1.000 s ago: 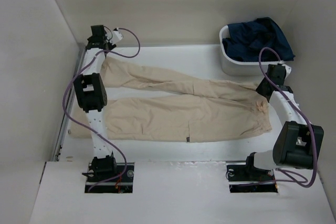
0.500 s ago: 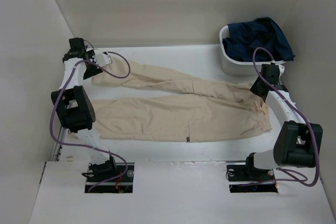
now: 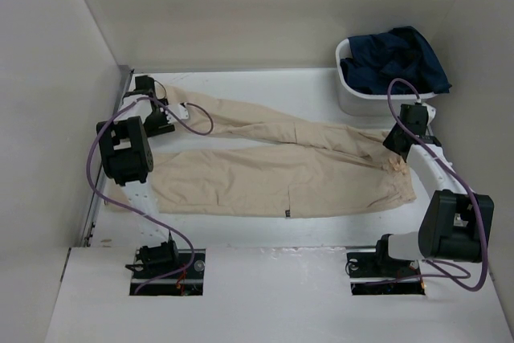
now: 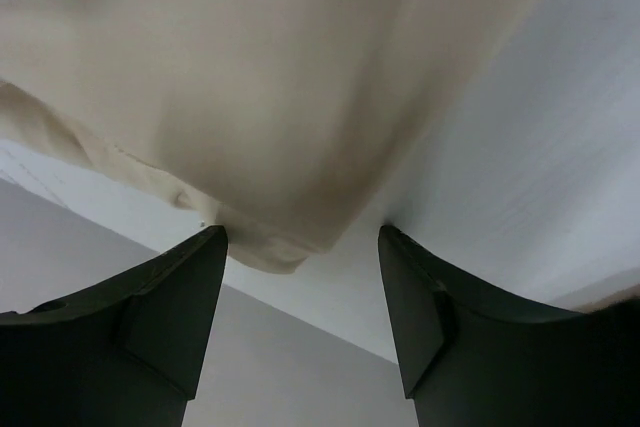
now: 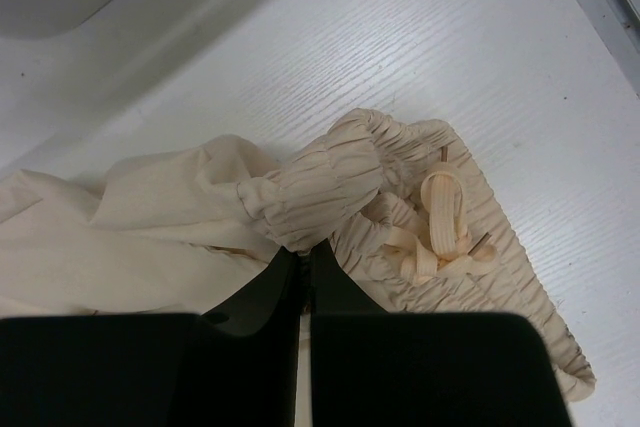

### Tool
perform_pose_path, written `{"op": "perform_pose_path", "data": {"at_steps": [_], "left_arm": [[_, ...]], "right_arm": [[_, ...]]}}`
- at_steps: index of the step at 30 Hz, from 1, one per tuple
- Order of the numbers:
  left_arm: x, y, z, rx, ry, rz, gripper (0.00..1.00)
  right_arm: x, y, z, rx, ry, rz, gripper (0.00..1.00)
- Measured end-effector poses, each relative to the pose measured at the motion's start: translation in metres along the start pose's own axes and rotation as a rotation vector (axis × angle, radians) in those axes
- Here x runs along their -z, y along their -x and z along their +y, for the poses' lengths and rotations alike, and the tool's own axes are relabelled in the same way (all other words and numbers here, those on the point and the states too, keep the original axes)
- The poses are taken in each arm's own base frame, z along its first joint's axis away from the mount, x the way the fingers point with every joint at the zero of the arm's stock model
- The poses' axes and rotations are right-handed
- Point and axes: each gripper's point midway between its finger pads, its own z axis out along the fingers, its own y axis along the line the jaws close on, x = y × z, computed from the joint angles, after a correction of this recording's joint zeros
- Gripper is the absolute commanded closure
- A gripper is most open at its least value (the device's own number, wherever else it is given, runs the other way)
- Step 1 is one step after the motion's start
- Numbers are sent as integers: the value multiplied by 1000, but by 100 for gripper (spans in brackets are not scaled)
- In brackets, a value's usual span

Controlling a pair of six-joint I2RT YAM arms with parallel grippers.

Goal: Fold and stack the trousers
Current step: Flatten the trousers out

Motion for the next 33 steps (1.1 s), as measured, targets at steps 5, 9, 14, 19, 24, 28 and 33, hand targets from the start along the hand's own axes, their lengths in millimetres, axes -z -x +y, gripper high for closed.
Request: {"op": "perform_pose_path", "data": {"at_steps": [5,9,14,19,24,28,33], "left_arm": [[-10,-5,21,10,73,37,82],[-21,-11,32,19,107,73,100],[0,-13,60,77,150,45,100],[81,-12,118,132,300,-36,100],[180,-11,107,120,378,-61,97],[248,-10,83,93,434,-63,96],[283,-12,62,60,436,-48,95]], "right_arm": [[0,0,-1,-5,-1,1,100],[-1,2,-6,-24,-9,-1,100],[2,12,-9,-52,8,-24,100],[31,44,-7,-101,84,-134,100],[69,81,-11,-148,153,-289,100],[83,87,-11,-155,180,-334,100],[77,71,-11,-149,189,-299,100]]}}
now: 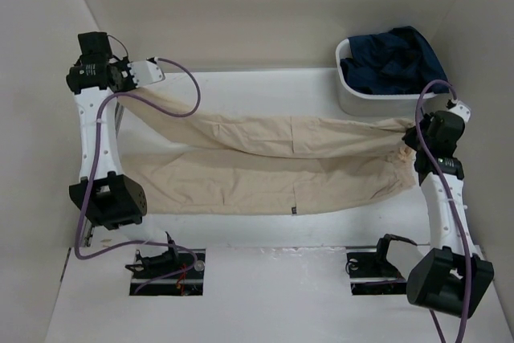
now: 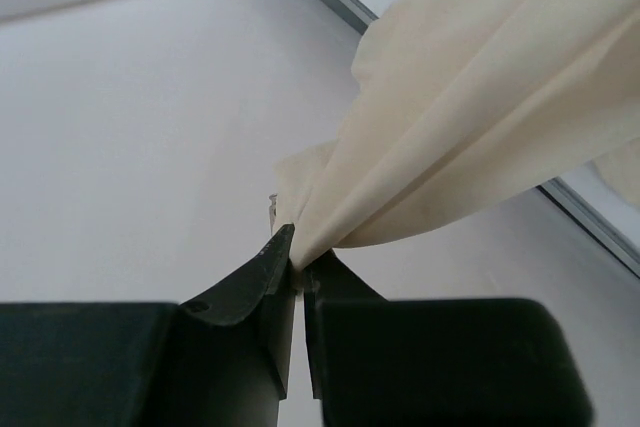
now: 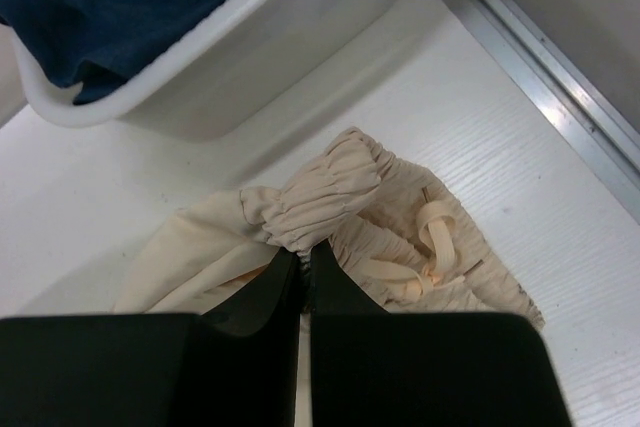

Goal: Fold and stack the trousers
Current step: Flatten the trousers out

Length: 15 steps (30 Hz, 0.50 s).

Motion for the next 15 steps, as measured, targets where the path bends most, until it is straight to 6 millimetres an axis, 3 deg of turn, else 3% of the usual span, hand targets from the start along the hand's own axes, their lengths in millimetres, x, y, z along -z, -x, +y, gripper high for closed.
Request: {"op": "perform_pose_path", "data": {"at_steps": [4,7,9,12,15], "left_arm": [[-19,-3,-16,-29,-88,20,93],[-62,-3,-24,-41,-185,35,93],[-109,0,-20,-35,-226,36,93],[-196,10,-6,-9,-204,24,86],[-276,20,-25,23,-197,9,73]], "right_arm": [[-3,-8,-3,1,-7,25,100],[-7,-12,-4,2,-13,40,100],[-12,-17,-6,3,-22,59,100],[-22,-31,-9,10,-38,109,100],[-30,-47,-8,25,-46,156,100]]}}
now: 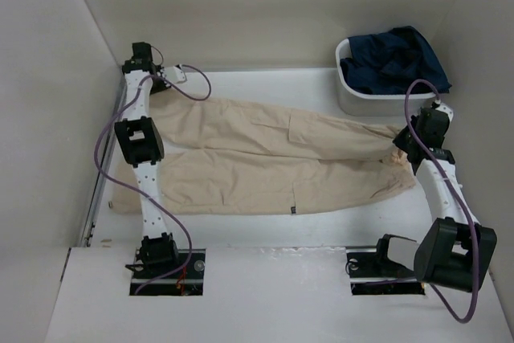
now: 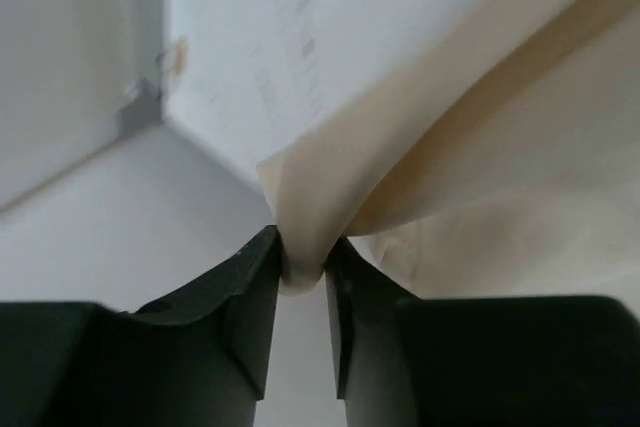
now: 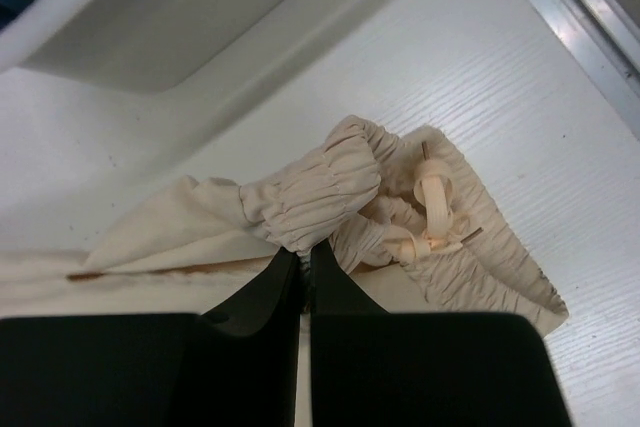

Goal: Fold and stack the trousers
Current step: Flatten the trousers out

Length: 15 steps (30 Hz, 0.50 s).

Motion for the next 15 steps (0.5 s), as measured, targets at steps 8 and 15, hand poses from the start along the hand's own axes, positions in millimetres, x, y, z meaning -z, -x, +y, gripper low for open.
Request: {"op": "perform_pose_path", "data": {"at_steps": [8,15], "left_arm": [[-48,22,-32,21,-13,-60,40],[-23,3,3,15,85,-79,35]], "right_arm": [[-12,-13,2,29,-32,39,71],[-25,-7,3,32,-57,56,39]]}}
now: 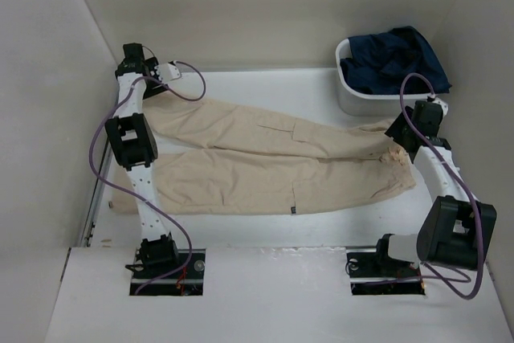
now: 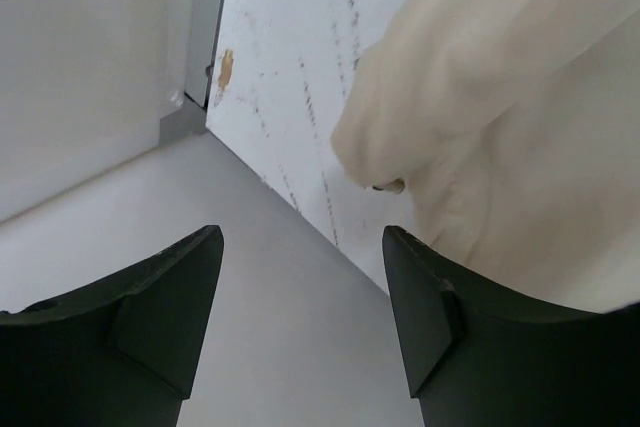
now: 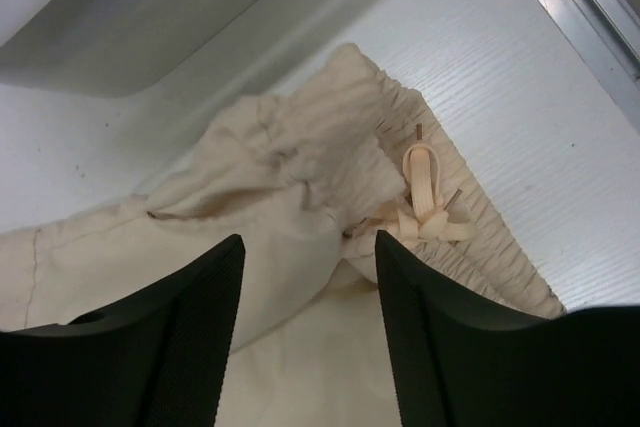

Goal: Fold and stack the trousers
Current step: Flatten the trousers out, then fold the trousers

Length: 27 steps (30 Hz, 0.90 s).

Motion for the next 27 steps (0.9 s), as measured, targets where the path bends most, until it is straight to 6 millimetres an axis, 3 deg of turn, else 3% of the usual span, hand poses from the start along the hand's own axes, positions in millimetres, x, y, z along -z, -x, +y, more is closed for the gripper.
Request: {"op": "perform_pose_path", "data": {"at_steps": [5,11,15,19,23,27], "left_arm": [[1,1,7,17,16,-49,33],[-12,25,28,81,88,-157,27],[-13,42,26,130,73,-254,25],[-14,48,4,122,-16,-282,27],[-14,40,-25,64,-127,-235,29],[-17,32,-41,10,-175,-188,29]], "right_arm": [[-9,7,-1,-17,-37,1,27],[-32,16,-1,-52,-93,18,21],[-47,15,3,-66,-109,37,19],[-57,13,6,-74,-117,53,18],[-60,11,5,-78,-123,59,17],[-63,9,7,-78,-124,64,16]]}}
